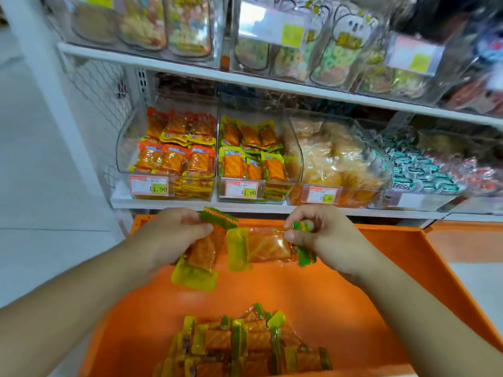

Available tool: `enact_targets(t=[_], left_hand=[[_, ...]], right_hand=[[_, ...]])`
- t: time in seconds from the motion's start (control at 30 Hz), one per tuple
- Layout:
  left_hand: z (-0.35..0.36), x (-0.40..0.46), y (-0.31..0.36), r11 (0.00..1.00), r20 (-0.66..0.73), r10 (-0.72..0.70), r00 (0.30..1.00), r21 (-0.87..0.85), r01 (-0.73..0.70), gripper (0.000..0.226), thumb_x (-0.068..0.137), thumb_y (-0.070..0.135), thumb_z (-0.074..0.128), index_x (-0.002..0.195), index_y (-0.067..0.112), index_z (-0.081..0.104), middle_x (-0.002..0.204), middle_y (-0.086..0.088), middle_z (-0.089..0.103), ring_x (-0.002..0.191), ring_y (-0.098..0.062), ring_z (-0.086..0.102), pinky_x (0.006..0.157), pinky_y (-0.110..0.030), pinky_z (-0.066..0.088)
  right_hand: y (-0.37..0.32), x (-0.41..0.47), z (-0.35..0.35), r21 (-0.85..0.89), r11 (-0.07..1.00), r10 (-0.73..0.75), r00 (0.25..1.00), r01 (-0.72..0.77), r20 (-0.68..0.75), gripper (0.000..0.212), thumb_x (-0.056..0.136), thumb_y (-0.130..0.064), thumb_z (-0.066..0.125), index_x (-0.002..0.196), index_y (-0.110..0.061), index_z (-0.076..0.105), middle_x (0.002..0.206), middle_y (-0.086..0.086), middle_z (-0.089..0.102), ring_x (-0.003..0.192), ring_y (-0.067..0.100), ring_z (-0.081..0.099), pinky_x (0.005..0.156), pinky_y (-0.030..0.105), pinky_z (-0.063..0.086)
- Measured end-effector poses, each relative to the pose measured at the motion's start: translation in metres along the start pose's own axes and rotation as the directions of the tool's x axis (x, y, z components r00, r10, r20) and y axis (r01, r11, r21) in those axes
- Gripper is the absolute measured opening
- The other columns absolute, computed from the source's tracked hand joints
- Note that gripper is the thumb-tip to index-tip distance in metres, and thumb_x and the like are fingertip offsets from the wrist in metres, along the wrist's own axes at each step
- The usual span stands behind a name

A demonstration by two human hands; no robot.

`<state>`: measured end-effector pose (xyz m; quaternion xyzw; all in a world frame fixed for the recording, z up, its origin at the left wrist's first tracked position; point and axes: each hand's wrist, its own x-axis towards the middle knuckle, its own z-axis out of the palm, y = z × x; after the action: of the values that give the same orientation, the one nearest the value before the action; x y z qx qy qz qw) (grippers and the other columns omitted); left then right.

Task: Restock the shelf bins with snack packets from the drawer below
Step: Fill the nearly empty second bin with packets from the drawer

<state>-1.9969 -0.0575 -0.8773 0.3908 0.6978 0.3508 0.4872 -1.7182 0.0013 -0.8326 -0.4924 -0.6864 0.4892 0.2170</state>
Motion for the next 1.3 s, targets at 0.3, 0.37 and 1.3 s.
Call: enact_targets(t=[0.3,0.37,1.3], left_hand=[[-0.002,-0.033,0.023,0.956,0.172,0.009,0.985,-0.289,0.041,0.034,0.082,0.004,0.078,0.109,0.023,0.075,0.108,-0.013,0.078,0.111,-0.038,0.071,0.104,-0.059,0.052],[-0.002,-0.030,0.023,0.970,0.209,0.031,0.977,-0.241,0.021,0.049,0.071,0.016,0.087,0.116,0.026,0.072,0.106,-0.004,0.080,0.103,-0.026,0.076,0.103,-0.054,0.054],[0.007,-0.025,0.012,0.920,0.078,0.317,0.945,0.218,-0.326,0.034,0.083,0.023,0.086,0.108,0.037,0.066,0.104,0.015,0.072,0.100,0.002,0.069,0.089,-0.023,0.057]], right_hand=[[-0.012,0.004,0.017,-0.054,0.995,-0.091,0.991,0.086,-0.101,0.017,0.092,-0.010,0.077,0.086,-0.025,0.073,0.062,0.009,0.061,0.051,0.023,0.057,0.049,0.036,0.049],[-0.012,0.010,0.019,-0.149,0.980,-0.151,0.982,0.134,-0.111,0.015,0.091,-0.015,0.079,0.094,-0.029,0.074,0.070,0.007,0.067,0.055,0.027,0.061,0.055,0.044,0.053],[-0.026,0.018,0.046,0.020,0.994,-0.109,0.994,0.109,0.004,0.026,0.081,-0.009,0.087,0.096,-0.023,0.072,0.080,0.010,0.075,0.066,0.024,0.066,0.068,0.049,0.057]])
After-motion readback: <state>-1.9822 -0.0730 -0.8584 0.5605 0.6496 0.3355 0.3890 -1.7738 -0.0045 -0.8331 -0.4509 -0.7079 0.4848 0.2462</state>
